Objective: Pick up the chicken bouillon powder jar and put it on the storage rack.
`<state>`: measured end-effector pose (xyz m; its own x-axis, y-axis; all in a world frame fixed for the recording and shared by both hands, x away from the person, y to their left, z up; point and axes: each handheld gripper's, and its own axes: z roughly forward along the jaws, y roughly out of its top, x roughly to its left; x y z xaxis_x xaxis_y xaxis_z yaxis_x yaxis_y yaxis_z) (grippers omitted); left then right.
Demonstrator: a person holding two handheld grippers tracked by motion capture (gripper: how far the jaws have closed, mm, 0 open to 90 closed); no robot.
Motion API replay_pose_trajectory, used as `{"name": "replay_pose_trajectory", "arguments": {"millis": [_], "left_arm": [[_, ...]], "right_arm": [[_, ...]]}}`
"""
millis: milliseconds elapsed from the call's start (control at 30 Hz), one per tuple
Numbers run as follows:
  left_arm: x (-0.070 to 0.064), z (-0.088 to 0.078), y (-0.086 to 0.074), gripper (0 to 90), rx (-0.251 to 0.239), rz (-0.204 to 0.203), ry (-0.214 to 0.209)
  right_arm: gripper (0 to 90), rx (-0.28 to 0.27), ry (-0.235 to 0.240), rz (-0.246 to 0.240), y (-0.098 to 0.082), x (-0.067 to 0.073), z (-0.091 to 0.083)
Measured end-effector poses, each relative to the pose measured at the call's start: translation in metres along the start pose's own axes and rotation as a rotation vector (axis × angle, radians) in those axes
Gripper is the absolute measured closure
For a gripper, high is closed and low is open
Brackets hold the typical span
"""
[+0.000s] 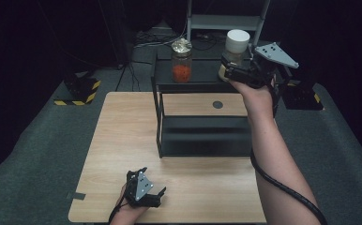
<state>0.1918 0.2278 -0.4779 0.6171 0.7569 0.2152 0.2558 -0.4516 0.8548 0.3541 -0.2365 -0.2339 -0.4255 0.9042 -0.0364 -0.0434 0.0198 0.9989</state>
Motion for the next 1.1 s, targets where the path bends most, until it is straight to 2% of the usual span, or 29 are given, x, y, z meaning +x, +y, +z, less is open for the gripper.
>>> {"name": "replay_pose_trajectory", "arguments": {"millis": [333,667,900,1100], "left_arm": [[-0.002,0.000,0.001,0.9,0.004,0.015,0.003],[-0.001,0.001,0.001,0.9,0.007,0.013,0.001],[-0.002,0.001,0.002,0.9,0.008,0.014,0.000],[-0.002,0.001,0.002,0.9,0.008,0.019,0.001]], "right_arm": [[0.0,-0.016,0.012,-0.004,-0.008,0.000,-0.017],[0.0,-0.025,0.025,-0.010,-0.012,0.001,-0.032],[0.0,-0.014,0.030,-0.025,-0.017,0.006,-0.044],[0.0,-0.015,0.026,-0.048,-0.028,0.010,-0.055]]}}
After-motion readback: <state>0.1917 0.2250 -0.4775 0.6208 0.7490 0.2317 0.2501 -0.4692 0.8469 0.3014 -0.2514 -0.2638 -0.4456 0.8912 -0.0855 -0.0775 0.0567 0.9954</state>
